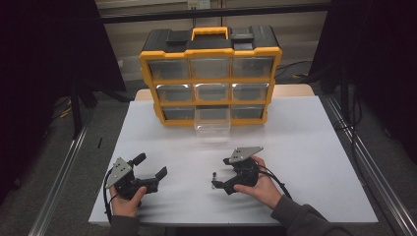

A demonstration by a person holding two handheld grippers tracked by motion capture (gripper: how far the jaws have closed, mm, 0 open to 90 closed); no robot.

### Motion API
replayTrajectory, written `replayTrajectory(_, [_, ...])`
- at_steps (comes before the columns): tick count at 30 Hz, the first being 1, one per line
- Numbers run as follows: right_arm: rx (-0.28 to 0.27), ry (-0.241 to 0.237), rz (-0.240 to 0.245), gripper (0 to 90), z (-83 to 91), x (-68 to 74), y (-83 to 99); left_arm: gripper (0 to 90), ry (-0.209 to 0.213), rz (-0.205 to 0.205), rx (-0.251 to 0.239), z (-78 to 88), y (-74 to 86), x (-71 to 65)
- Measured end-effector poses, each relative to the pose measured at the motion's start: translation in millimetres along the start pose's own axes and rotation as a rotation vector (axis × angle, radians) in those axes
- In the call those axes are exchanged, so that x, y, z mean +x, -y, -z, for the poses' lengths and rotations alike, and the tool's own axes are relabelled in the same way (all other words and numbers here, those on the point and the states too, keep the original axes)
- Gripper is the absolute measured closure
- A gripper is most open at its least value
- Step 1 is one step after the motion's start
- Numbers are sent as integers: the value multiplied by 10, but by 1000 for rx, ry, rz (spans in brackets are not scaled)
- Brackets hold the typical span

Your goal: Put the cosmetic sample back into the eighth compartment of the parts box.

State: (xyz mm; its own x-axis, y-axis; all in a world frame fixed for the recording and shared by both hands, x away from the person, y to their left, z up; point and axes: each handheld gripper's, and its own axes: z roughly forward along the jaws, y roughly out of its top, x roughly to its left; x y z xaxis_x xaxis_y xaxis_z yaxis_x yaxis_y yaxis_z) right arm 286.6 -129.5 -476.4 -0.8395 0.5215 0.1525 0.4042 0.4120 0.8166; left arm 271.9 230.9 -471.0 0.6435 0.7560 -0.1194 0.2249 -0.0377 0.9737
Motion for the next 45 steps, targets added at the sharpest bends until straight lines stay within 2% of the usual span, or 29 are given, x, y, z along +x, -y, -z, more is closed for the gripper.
replayTrajectory(5, [28, -13, 10, 144, -38, 20, -30, 14, 3, 4, -3, 0, -2, -1])
replayTrajectory(11, [60, -38, 58, 201, -114, 41, -76, 14, 8, -4, 2, 2, -2, -1])
replayTrajectory(20, [115, -57, 73, 280, -203, 38, -48, 14, 0, 0, 2, -1, -1, 3])
replayTrajectory(30, [131, -70, 81, 314, -262, 35, -36, 14, -4, -3, 4, -2, 0, 6])
replayTrajectory(33, [136, -66, 115, 335, -271, 45, -43, 14, 8, 4, 1, -6, 2, 6])
replayTrajectory(36, [141, -53, 138, 359, -278, 48, -46, 14, 10, -16, 16, 0, 0, 17])
replayTrajectory(37, [141, -45, 129, 362, -281, 57, -48, 14, 9, -16, 15, 0, 0, 17])
replayTrajectory(38, [141, -47, 140, 365, -284, 58, -48, 14, 8, -14, 14, 0, 0, 16])
replayTrajectory(39, [147, -47, 153, 372, -281, 58, -46, 14, 7, 7, 4, -6, 3, 2])
replayTrajectory(45, [146, -49, 160, 399, -278, 59, -47, 14, 13, 4, 2, -7, 1, -1])
